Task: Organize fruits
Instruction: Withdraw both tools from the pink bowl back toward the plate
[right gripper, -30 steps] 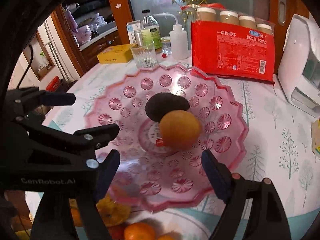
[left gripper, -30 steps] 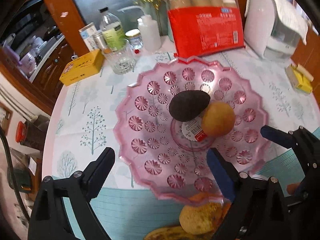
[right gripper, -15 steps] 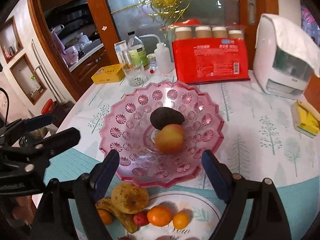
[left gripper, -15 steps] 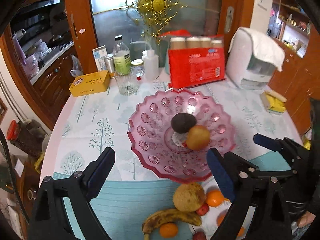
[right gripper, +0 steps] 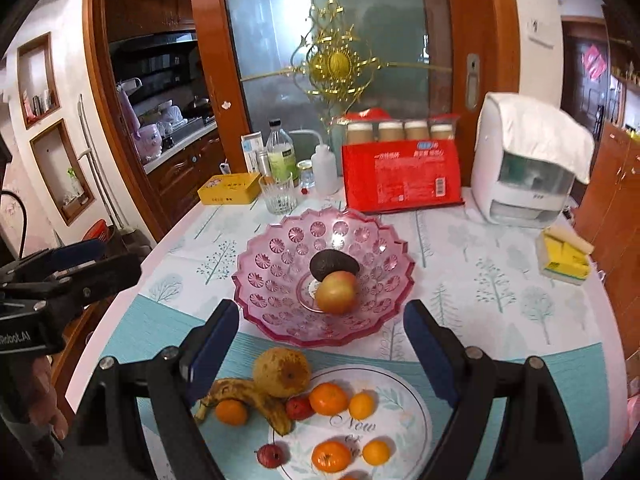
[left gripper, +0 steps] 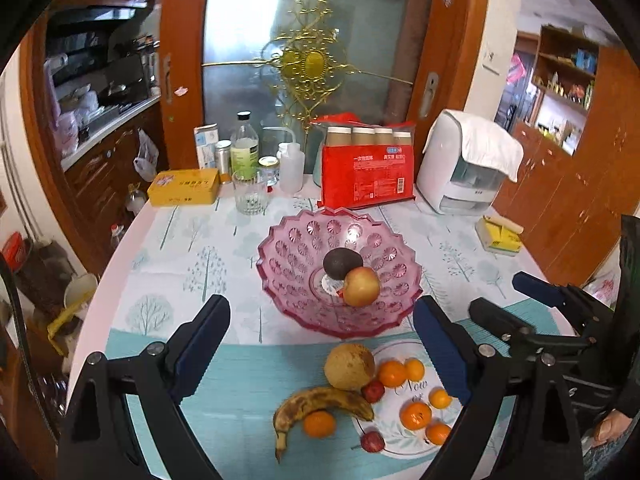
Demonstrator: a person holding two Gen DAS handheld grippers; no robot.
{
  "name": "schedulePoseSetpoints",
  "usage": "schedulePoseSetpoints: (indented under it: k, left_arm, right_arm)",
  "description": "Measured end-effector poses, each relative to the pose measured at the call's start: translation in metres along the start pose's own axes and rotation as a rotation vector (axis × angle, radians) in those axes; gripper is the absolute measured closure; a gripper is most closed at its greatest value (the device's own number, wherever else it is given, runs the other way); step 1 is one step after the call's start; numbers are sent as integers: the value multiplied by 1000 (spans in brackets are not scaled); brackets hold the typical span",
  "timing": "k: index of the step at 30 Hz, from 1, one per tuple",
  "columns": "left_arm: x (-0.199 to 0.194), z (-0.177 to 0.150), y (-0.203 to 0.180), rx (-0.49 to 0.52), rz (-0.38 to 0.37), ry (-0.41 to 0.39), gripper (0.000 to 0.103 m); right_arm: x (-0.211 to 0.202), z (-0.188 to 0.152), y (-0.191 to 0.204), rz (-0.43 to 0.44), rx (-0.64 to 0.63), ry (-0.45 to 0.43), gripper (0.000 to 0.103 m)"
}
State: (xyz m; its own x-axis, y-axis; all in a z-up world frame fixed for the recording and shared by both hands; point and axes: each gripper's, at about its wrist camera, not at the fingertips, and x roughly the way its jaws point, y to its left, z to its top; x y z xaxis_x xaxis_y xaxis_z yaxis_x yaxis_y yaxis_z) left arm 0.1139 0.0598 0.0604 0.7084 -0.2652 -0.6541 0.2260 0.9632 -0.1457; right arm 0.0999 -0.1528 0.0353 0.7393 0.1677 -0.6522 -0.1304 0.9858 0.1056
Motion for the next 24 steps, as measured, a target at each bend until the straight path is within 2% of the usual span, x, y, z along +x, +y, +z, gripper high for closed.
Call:
schedulePoseSetpoints:
  k: [3, 6, 10, 13, 19, 24]
  left_arm:
    - [-11, -16, 8, -33, -15, 0, 11]
    - [-16, -29, 12, -36, -46, 25, 11]
    - [-19, -44, 13, -35, -27, 56, 11]
    - [-21, -55, 12, -21, -27, 71, 11]
    - [-7, -84, 1, 45, 0, 125, 10]
    - [15, -106, -8, 76, -23, 195, 10]
  right_arm:
    - [-15, -8, 3, 17, 8, 8, 18]
    - [-27, -18, 12, -7, -15, 14, 18]
    - [-36, -36, 25, -49, -54, 29, 18]
    - [-36, -50, 31, -37, -56, 58, 18]
    - [-30, -80, 36, -52, -47, 81, 18]
    - [-24, -107, 27, -87, -36, 117, 19]
